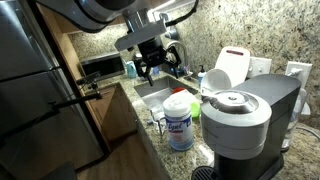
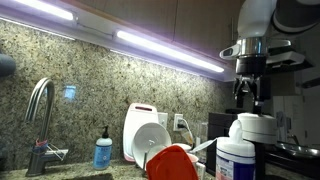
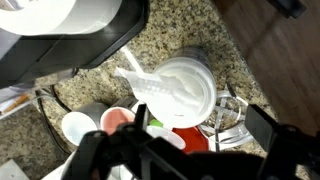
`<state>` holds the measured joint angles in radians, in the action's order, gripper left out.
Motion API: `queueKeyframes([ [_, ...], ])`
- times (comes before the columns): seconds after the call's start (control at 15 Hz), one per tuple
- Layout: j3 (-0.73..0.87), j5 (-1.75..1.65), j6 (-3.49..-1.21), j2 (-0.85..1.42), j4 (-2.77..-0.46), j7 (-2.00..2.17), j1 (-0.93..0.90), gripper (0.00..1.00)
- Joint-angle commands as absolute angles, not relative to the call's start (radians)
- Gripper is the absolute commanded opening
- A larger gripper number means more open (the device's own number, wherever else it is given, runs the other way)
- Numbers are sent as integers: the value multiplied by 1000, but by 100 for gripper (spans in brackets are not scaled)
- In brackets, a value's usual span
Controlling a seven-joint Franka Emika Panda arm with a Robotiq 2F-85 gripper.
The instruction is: Remove a wipe from the container
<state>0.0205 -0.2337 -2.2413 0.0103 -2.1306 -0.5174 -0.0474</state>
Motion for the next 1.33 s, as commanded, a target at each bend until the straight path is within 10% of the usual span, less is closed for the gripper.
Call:
queueKeyframes([
  [0.0,1,-201,-2296,64,-2118,-597,-34,100],
  [1.07,19,-308,-2241,259,-1942,-557,42,100],
  [1.13,17,-301,-2245,261,-1941,-554,44,75],
  [1.27,14,-303,-2240,268,-1933,-559,42,66],
])
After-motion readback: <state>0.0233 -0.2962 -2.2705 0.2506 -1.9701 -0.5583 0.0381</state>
